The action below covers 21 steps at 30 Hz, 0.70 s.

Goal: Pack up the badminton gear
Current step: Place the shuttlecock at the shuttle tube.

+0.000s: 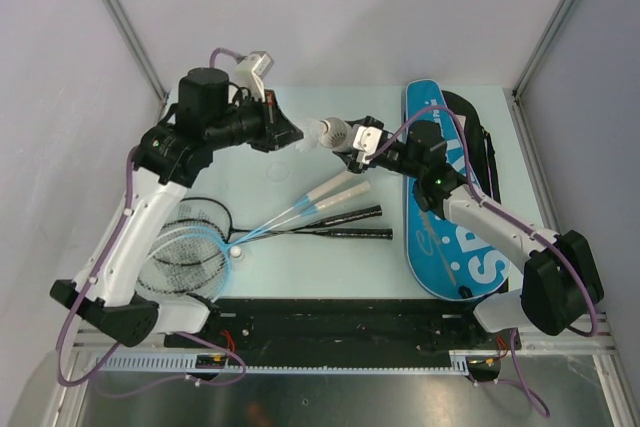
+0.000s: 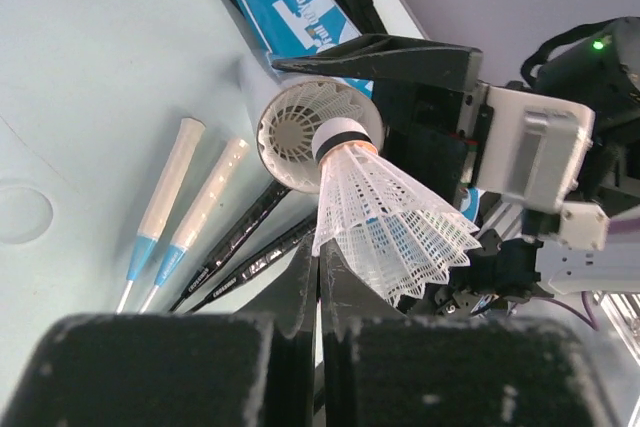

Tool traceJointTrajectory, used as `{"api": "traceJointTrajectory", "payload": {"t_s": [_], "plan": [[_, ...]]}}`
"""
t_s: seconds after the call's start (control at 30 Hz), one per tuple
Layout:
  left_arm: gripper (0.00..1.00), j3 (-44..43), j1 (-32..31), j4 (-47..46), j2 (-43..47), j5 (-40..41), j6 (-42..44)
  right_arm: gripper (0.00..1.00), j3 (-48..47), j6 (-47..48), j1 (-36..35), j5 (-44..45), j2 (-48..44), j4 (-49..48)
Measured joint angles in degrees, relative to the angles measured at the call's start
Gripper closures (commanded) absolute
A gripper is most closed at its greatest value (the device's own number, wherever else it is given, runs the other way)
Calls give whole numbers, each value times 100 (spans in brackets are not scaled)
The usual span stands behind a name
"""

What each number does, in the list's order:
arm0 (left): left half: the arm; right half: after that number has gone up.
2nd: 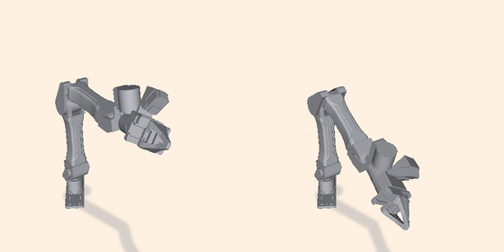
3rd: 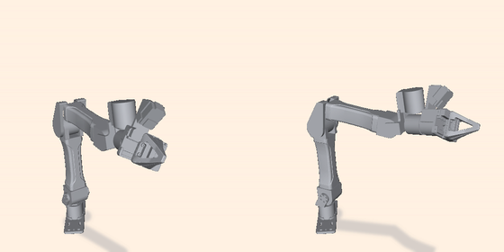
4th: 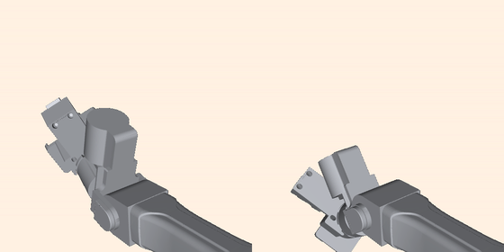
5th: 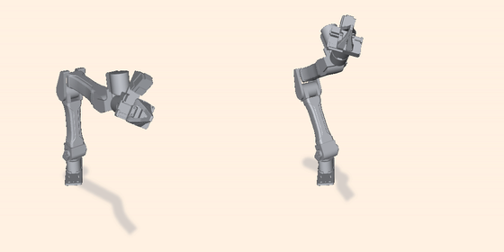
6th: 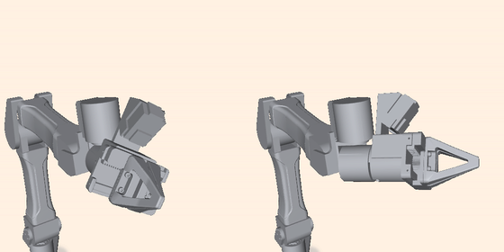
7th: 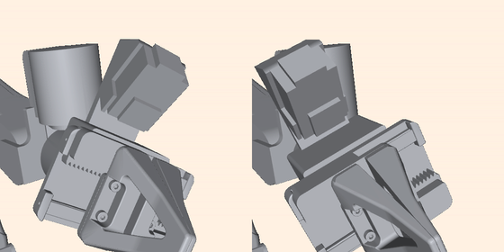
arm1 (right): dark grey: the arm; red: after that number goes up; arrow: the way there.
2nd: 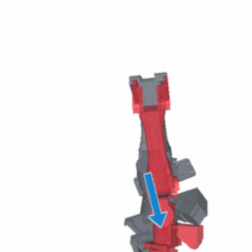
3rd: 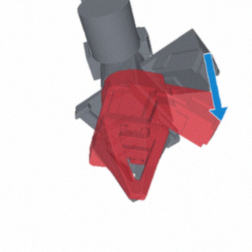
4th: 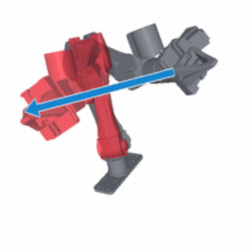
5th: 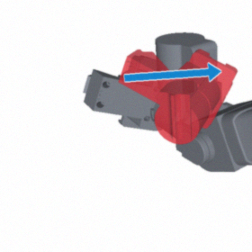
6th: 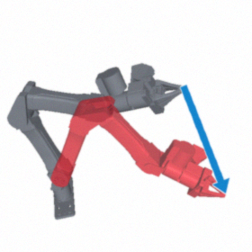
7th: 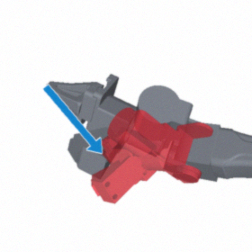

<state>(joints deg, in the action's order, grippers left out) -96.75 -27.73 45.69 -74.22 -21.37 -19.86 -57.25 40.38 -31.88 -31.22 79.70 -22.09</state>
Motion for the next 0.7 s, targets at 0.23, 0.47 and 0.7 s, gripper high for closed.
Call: {"api": "traceJointTrajectory", "payload": {"t_s": [0.23,0.47,0.7], "plan": [[100,-2,-7,164,-527,-28,4,60,0,153,-131,83,0,120],[80,-243,-92,444,-942,35,44,60,0,238,-256,210,0,170],[34,-861,-651,505,-1381,1023,74,61,0,321,-348,382,2,249]]}}
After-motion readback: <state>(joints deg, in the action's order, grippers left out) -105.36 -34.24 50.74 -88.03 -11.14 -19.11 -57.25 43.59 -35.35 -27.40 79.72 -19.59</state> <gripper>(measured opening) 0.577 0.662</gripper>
